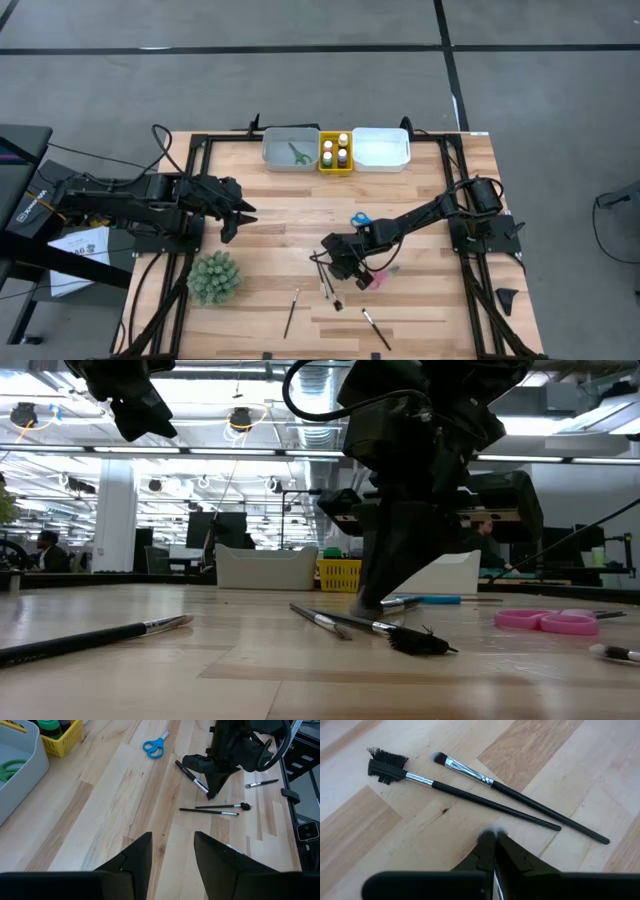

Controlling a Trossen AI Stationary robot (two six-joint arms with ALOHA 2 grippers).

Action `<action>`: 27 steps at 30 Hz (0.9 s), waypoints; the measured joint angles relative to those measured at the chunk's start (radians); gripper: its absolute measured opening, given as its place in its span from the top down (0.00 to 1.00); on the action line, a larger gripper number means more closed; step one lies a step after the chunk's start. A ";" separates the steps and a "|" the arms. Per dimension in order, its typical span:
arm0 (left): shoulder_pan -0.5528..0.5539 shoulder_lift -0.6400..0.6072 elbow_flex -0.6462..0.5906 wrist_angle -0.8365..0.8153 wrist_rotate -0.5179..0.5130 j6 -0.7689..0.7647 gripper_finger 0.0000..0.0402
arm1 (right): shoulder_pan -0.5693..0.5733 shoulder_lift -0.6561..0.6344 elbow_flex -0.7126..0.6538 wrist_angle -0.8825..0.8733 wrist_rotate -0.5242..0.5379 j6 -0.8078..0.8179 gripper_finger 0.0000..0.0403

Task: Pick & Place Paint Supplies
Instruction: Put the black powder brush into the white bin

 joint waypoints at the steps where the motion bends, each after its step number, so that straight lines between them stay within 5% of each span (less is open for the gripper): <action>1: 0.000 0.000 0.000 0.000 0.000 0.000 0.65 | 0.000 0.000 0.000 0.000 0.000 0.000 0.99; 19: 0.000 0.000 0.000 0.006 -0.003 0.000 0.65 | -0.003 -0.039 0.000 -0.058 0.034 0.075 1.00; 27: 0.000 0.000 -0.004 0.028 -0.020 0.000 0.65 | -0.058 -0.135 0.004 -0.012 0.030 0.282 1.00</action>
